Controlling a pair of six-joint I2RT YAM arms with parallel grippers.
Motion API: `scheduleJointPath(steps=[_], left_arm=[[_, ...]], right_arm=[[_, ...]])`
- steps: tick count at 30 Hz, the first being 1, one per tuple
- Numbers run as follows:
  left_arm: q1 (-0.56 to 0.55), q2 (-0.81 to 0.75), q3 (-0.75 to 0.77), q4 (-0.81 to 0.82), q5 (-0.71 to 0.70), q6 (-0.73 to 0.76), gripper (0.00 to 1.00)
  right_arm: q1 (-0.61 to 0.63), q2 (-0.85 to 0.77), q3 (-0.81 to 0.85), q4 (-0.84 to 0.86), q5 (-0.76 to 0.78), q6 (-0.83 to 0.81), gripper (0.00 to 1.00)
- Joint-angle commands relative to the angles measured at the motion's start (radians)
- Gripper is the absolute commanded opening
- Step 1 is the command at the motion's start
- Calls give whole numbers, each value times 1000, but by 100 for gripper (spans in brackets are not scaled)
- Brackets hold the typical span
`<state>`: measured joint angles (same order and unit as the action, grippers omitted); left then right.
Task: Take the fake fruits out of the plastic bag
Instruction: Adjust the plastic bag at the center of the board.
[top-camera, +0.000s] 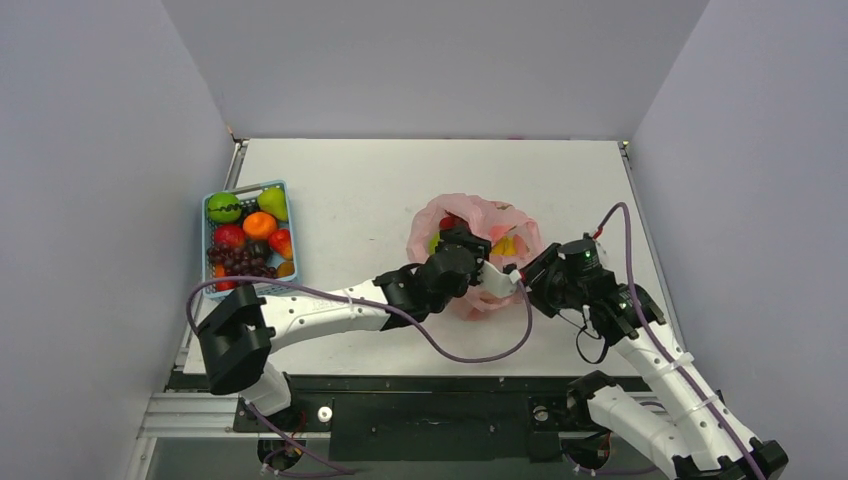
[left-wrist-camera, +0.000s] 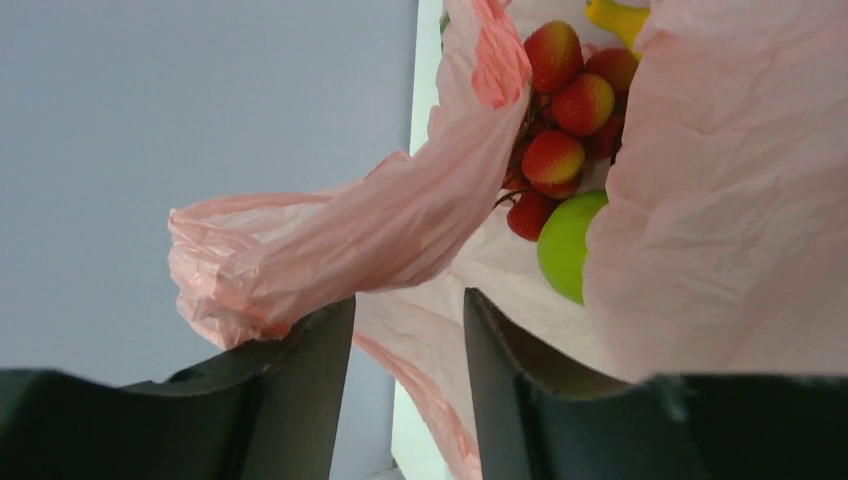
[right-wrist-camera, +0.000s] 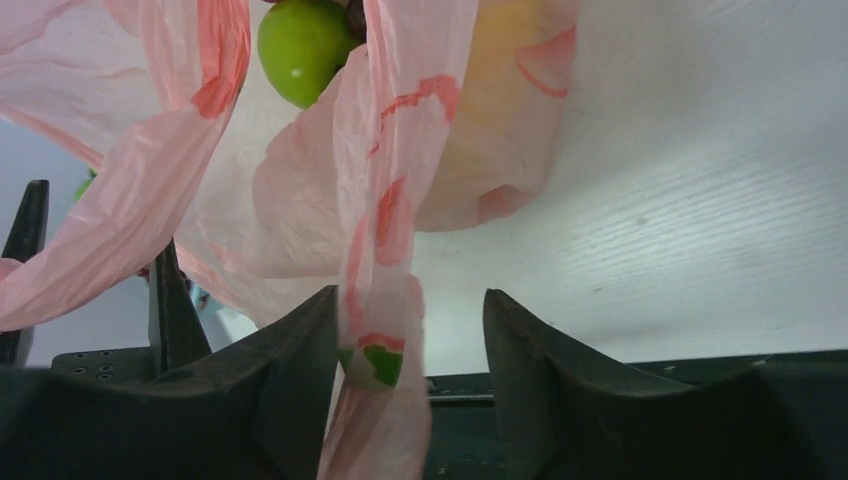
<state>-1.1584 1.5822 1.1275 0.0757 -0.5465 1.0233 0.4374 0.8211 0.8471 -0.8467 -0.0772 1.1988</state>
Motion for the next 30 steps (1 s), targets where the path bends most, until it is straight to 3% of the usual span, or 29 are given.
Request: scheduleJointPath(steps=[1, 2, 4, 11, 15, 19, 23, 26, 30], left_arm=[[0, 27, 94, 90, -6, 13, 35], [5, 29, 98, 95, 5, -1, 14], [22, 17, 88, 119, 50, -52, 0], [192, -37, 209, -122, 446, -515, 0], [406, 4, 298, -200, 746, -807, 0], [551, 103, 383, -217, 891, -1080, 0], [674, 224, 423, -184, 967, -1338, 0], [745, 303, 431, -64, 1049, -1508, 0], [792, 486, 587, -111, 1146, -1580, 0]], right_arm=[[27, -44, -62, 94, -20, 61, 37], [27, -61, -82, 98, -16, 68, 15], [30, -89, -104, 107, 3, 69, 0], [34, -138, -209, 269, -70, -99, 0], [68, -230, -336, 418, -100, -235, 0], [121, -281, -497, 506, -135, -258, 0], [231, -197, -607, 521, -79, -191, 0], [345, -70, -652, 555, 32, -148, 0], [442, 77, -618, 616, 155, -130, 0]])
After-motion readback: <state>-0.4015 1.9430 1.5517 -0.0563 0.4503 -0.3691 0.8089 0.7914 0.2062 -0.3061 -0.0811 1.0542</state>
